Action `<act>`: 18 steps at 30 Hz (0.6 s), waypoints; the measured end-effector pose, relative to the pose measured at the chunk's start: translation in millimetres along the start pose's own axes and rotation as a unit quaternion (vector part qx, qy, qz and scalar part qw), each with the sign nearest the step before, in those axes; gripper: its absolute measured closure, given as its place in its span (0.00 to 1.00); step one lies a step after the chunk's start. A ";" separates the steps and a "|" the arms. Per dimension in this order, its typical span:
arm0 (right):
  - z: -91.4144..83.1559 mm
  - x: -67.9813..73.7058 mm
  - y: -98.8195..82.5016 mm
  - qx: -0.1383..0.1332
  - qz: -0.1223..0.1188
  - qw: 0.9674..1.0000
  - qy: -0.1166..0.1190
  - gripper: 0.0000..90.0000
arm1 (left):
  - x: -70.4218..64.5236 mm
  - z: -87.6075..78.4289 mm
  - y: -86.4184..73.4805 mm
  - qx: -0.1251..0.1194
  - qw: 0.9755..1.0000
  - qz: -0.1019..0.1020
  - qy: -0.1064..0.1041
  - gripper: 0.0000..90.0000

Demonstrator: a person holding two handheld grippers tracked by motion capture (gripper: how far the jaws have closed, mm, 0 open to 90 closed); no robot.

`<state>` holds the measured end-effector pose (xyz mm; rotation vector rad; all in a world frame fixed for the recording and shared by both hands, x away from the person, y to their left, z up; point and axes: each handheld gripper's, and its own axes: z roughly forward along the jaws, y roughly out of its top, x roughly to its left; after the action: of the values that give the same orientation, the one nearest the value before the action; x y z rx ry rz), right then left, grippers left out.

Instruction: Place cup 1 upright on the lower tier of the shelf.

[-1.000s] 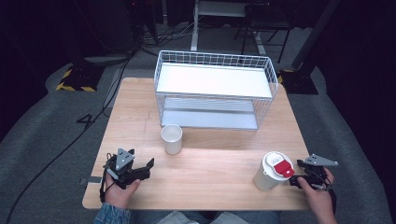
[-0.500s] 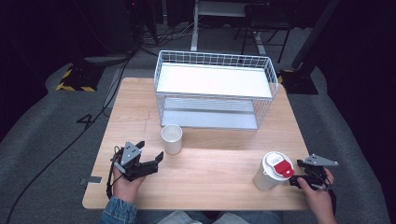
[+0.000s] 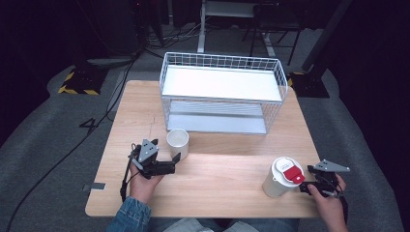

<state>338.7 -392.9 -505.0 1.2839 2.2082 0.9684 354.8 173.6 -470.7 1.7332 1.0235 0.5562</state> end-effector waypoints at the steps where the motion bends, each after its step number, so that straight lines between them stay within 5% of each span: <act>1: 0.0 0.0 0.0 0.000 0.000 1.000 0.000 0.13 | -0.5 3.4 0.6 0.001 1.000 -0.001 -0.005 0.00; 10: 0.1 -0.2 0.1 0.001 0.000 1.000 -0.001 0.13 | -1.9 24.6 0.9 0.004 1.000 0.004 -0.016 0.05; 18: 0.1 -0.3 0.1 0.001 0.000 1.000 -0.001 0.13 | -2.0 42.4 -1.3 0.006 1.000 -0.024 -0.009 0.13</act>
<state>338.9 -393.1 -505.0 1.2845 2.2090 0.9637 385.3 149.8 -488.1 1.7162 1.0547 0.5031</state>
